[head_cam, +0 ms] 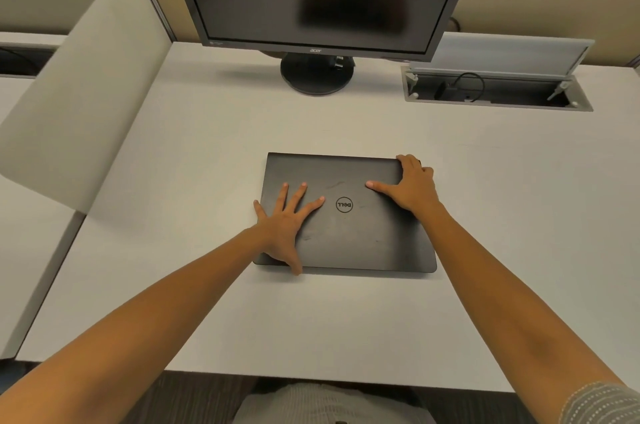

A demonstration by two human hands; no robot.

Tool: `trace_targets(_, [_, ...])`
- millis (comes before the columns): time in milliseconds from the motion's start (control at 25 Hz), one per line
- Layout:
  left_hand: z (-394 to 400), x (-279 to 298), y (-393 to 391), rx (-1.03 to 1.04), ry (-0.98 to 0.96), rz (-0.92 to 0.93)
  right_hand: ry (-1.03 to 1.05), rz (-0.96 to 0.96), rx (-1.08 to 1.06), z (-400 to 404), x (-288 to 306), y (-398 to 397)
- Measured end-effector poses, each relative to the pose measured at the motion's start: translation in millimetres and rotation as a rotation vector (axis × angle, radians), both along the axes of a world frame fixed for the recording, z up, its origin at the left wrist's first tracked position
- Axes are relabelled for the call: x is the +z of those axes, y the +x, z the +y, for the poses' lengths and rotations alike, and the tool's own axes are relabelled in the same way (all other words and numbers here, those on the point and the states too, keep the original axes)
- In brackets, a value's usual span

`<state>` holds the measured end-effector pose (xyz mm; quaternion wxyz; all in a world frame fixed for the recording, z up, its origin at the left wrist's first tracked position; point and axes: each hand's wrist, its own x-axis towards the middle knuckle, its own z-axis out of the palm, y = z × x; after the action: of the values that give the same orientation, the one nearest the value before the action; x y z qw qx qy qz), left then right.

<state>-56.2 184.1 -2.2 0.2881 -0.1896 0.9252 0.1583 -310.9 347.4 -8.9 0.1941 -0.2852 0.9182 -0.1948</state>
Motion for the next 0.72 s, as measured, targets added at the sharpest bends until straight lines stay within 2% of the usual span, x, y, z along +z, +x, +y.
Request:
trace_targets(160, [-3.2, -4.6, 3.0, 0.089, 0.130, 0.109, -0.082, -0.029, -0.031, 4.7, -0.8, 5.2])
trace_targets(240, [-3.4, -9.2, 4.6, 0.264, 0.158, 0.246, -0.204, -0.042, -0.119, 15.6, -3.9, 12.0])
trace_targets(320, [-4.0, -17.0, 5.7, 0.492, 0.147, 0.457, -0.347, -0.072, -0.224, 32.1, -8.6, 19.3])
trace_targets(400, [-6.5, -22.8, 7.7, 0.691, 0.225, 0.651, -0.460, -0.139, -0.276, 51.4, -15.4, 26.0])
trace_targets(560, [-6.5, -29.8, 18.2, 1.044, 0.383, 0.843, -0.599, -0.246, -0.288, 84.3, -27.2, 43.3])
trace_targets(720, [-2.2, -37.1, 28.9, 1.091, 0.489, 0.996, -0.627, -0.268, -0.287, 98.3, -34.0, 55.0])
